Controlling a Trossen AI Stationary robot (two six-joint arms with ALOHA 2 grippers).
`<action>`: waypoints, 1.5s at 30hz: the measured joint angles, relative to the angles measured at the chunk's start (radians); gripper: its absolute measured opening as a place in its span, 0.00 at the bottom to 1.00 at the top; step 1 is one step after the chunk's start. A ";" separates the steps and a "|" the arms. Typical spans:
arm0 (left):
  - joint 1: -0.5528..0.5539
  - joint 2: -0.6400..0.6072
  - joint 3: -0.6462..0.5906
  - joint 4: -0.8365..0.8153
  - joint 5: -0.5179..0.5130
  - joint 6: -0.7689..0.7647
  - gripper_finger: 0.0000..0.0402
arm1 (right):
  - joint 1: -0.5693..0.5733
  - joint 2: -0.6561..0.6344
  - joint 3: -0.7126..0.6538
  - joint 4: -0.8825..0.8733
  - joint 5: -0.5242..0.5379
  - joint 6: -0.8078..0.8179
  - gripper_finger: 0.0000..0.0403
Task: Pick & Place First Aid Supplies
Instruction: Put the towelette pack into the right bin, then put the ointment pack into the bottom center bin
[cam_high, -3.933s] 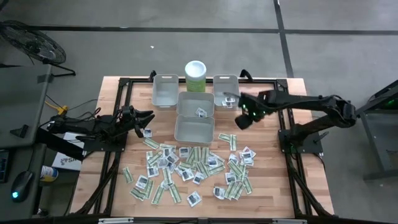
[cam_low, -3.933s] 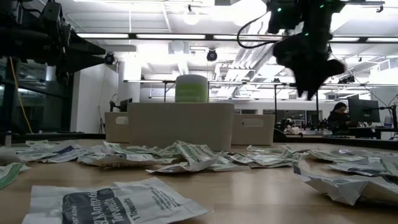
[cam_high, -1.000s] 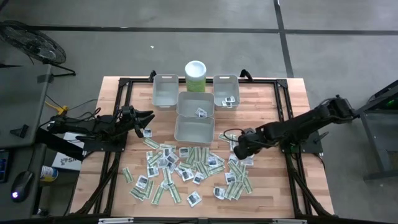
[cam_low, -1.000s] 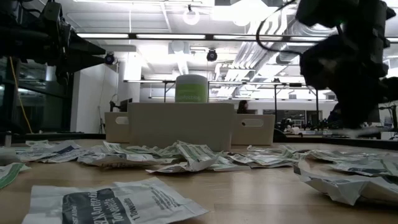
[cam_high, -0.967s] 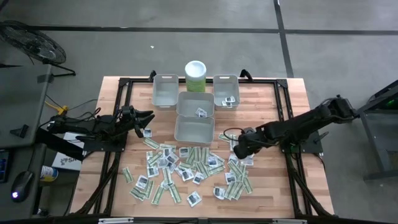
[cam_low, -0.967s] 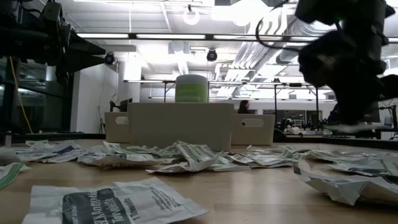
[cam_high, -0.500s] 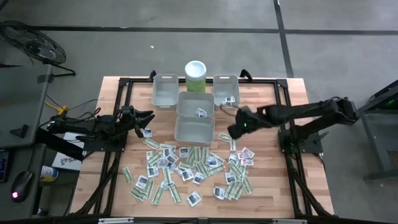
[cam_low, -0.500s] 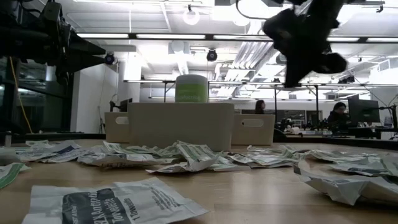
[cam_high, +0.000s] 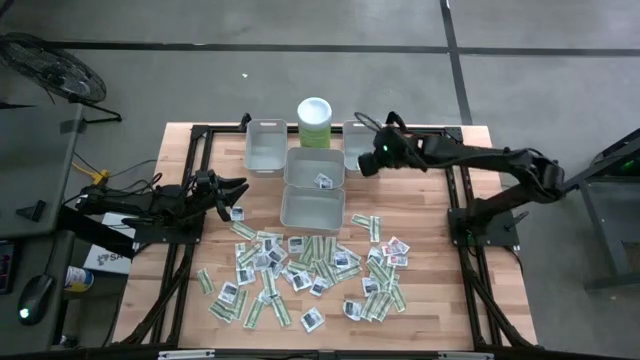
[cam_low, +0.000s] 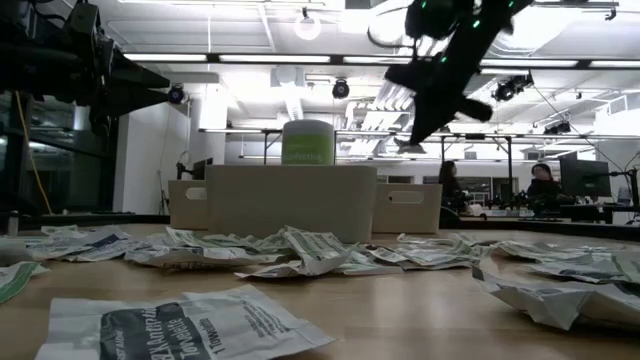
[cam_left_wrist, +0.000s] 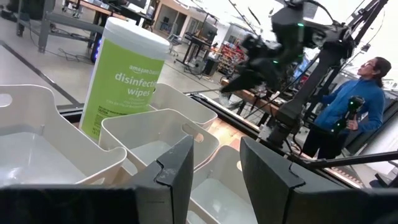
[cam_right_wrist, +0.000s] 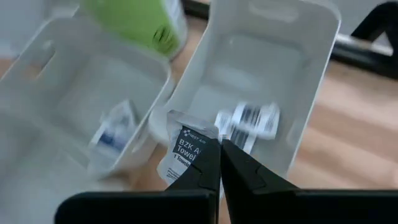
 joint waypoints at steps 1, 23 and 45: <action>0.000 0.000 0.000 0.000 0.000 0.000 0.33 | -0.022 0.017 0.001 0.019 -0.005 -0.014 0.00; 0.000 0.000 0.000 0.000 0.000 0.000 0.33 | -0.206 0.220 0.005 0.124 -0.181 -0.109 0.19; 0.000 0.000 0.000 0.000 0.000 0.000 0.33 | 0.098 -0.123 -0.019 -0.466 -0.169 0.201 0.35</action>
